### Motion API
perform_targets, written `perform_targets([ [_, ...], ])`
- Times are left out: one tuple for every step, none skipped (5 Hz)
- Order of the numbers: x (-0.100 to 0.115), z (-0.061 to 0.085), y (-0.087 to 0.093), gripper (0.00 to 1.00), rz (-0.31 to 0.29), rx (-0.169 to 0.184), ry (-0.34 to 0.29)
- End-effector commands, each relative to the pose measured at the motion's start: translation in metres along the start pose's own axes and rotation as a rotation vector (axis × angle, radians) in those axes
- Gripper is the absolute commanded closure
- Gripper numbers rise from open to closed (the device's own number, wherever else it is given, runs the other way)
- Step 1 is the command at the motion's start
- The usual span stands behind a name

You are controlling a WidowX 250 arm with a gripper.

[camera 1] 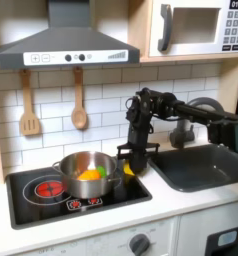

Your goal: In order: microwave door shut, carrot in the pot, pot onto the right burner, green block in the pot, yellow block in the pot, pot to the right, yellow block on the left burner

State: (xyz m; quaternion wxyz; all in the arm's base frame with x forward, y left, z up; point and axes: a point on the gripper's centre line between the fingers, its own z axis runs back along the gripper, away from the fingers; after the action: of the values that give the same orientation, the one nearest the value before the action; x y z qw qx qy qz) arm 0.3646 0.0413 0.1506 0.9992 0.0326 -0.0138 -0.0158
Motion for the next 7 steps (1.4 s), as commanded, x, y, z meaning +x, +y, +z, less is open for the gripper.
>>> perform_targets([
  [-0.004,0.008,-0.001,0.0,-0.039,-0.012,0.034],
  [-0.004,0.019,0.0,0.0,-0.043,-0.024,0.022],
  [-0.004,0.025,-0.005,0.0,-0.026,-0.053,0.05],
  [0.002,0.034,-0.012,0.0,-0.01,-0.062,0.019],
  [0.001,0.035,-0.019,0.0,0.103,-0.062,0.057],
  [-0.002,0.036,-0.031,0.0,0.208,-0.067,0.084],
  [0.001,0.029,-0.042,0.0,0.252,-0.072,0.101],
])
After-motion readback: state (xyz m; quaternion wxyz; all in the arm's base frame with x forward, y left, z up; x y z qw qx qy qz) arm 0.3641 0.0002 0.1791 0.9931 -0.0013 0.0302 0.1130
